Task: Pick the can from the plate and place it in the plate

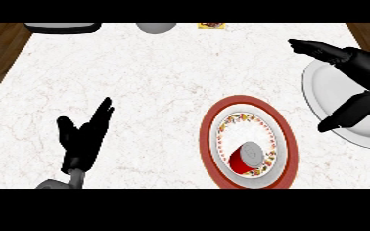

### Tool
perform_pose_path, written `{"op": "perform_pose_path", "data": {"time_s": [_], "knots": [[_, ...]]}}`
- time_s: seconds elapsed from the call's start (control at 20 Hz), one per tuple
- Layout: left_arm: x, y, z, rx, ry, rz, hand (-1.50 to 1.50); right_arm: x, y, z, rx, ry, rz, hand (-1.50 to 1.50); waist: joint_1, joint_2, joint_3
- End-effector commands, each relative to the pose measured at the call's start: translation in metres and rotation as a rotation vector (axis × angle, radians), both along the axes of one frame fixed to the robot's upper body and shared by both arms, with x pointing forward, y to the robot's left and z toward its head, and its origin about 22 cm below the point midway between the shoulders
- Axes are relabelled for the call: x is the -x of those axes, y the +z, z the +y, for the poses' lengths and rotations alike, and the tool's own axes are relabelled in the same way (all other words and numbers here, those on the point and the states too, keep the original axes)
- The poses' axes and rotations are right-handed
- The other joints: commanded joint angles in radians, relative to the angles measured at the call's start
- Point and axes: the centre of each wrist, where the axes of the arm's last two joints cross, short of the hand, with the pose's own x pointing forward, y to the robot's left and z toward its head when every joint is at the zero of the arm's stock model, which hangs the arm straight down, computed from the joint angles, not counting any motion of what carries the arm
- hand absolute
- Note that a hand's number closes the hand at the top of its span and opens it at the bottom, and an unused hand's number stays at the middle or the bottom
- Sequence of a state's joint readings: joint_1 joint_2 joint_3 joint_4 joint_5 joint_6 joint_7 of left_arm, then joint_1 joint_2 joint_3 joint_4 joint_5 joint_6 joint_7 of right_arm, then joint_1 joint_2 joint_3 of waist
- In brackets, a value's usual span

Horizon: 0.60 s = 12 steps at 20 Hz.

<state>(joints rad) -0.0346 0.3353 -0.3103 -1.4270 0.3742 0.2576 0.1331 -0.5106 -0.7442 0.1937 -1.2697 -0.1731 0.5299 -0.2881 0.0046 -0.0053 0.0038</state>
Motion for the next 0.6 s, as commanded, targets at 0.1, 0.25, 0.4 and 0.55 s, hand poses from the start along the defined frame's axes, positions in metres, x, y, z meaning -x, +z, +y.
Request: {"op": "perform_pose_path", "data": {"time_s": [0.1, 0.25, 0.4, 0.55], "knots": [[0.006, -0.007, 0.004, 0.004, 0.011, 0.054, 0.0, 0.026, 0.0, 0.032, 0.228, 0.087, 0.012, -1.5, -0.015, 0.001, -0.005], [0.004, -0.015, 0.014, 0.03, 0.002, 0.03, 0.0, 0.035, 0.001, 0.05, 0.255, 0.082, 0.01, -1.5, -0.013, 0.003, -0.005], [0.002, -0.015, -0.014, 0.019, 0.005, 0.045, 0.0, 0.044, -0.012, 0.063, 0.282, 0.083, 0.012, -1.5, -0.009, 0.004, -0.004], [0.0, -0.012, 0.011, 0.013, -0.013, 0.037, 0.0, 0.053, 0.0, 0.091, 0.313, 0.056, 0.003, -1.5, -0.008, 0.004, -0.004]]}}
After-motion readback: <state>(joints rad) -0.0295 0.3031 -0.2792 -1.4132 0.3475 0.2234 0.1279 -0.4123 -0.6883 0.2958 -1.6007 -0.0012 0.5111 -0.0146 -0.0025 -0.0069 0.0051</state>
